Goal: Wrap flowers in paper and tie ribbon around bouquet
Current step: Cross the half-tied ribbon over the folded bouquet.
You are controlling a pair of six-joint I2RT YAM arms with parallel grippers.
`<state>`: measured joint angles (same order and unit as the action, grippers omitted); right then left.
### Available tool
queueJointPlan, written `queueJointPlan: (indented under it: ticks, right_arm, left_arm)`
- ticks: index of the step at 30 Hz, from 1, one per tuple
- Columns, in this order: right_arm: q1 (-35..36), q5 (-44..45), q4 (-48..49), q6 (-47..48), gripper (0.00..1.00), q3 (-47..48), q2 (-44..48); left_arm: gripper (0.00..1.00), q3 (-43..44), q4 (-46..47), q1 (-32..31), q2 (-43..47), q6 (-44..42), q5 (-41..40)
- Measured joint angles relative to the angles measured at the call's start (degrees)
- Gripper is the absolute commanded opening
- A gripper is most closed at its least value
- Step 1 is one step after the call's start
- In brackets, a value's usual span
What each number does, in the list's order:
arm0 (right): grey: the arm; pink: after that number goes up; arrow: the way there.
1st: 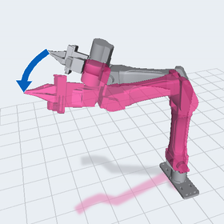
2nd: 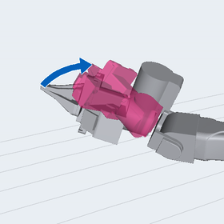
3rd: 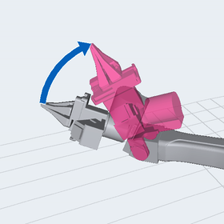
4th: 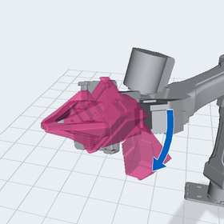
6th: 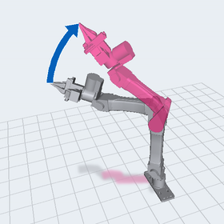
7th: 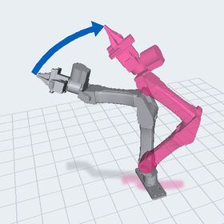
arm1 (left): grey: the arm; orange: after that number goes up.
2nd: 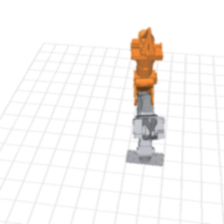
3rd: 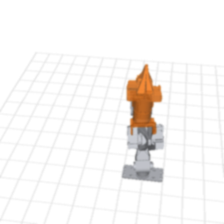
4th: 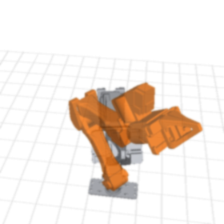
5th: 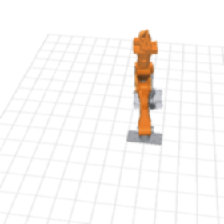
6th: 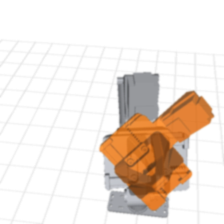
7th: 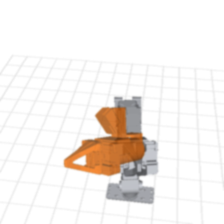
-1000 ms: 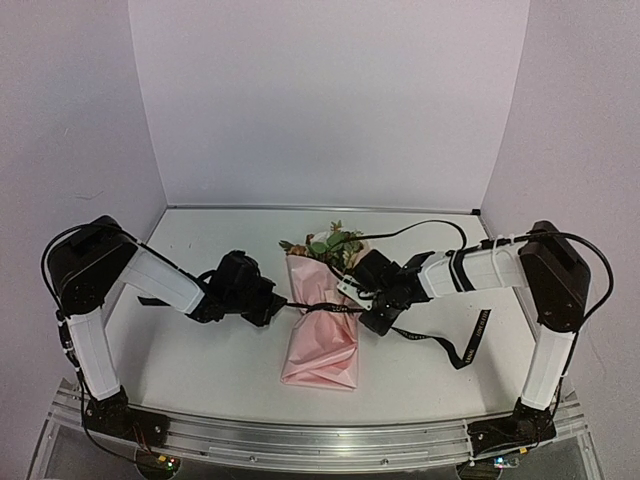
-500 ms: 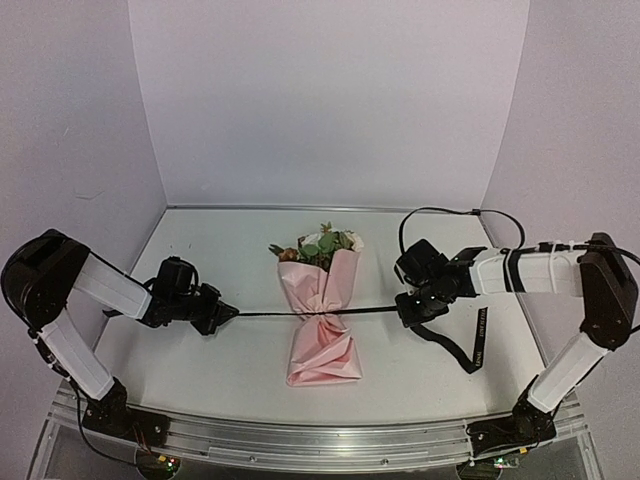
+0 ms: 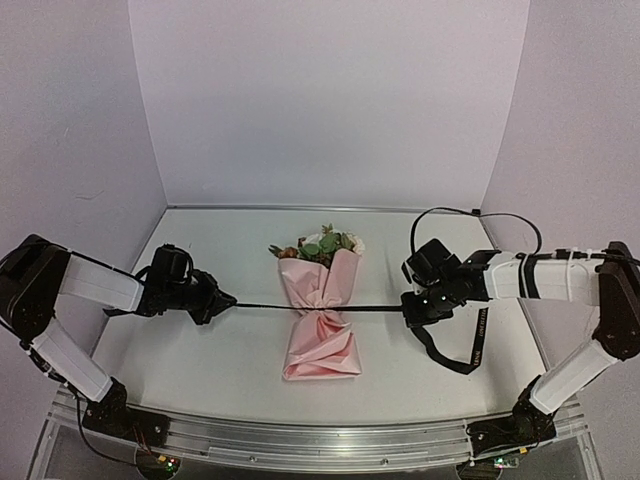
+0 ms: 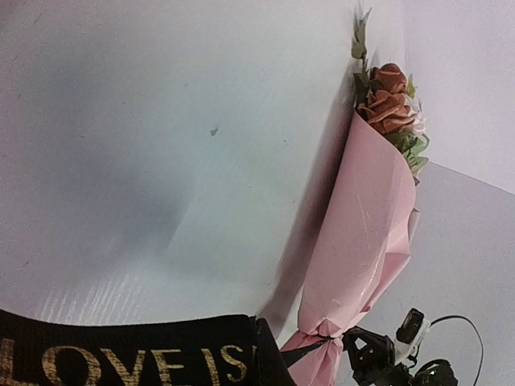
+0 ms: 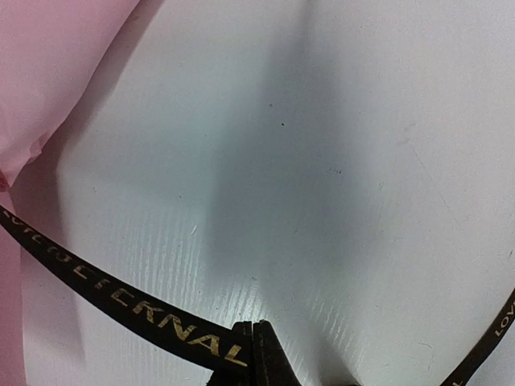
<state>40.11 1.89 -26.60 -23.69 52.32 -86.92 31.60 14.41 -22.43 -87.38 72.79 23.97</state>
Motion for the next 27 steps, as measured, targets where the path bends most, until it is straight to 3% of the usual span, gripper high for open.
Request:
queueJointPlan:
  ticks: [8, 10, 12, 15, 21, 27]
  right_arm:
    - [0.3, 0.3, -4.0, 0.5, 0.00, -1.5, 2.6]
    - [0.6, 1.0, -5.8, 0.5, 0.10, -1.5, 3.1]
    - [0.8, 1.4, -7.7, 0.5, 0.31, -1.5, 3.2]
    - [0.7, 1.4, -10.9, 1.0, 0.49, -1.5, 3.2]
    - [1.3, -1.6, -12.3, 2.0, 0.65, -1.7, 5.3]
    - [3.9, -7.2, -8.1, 3.0, 0.69, -0.7, 8.5]
  left_arm:
    - [0.00, 4.0, -6.9, -4.0, 3.1, -8.9, -2.0]
    - [0.00, 5.6, -8.4, -5.5, 3.2, -11.4, -2.8]
    - [0.00, 7.3, -9.8, -6.8, 3.2, -13.7, -3.3]
    - [0.00, 9.8, -11.0, -7.5, 3.2, -16.5, -3.4]
    - [0.00, 13.7, -11.9, -8.9, 2.2, -20.5, -0.8]
    - [0.00, 18.8, -12.0, -13.5, -1.1, -23.4, 3.5]
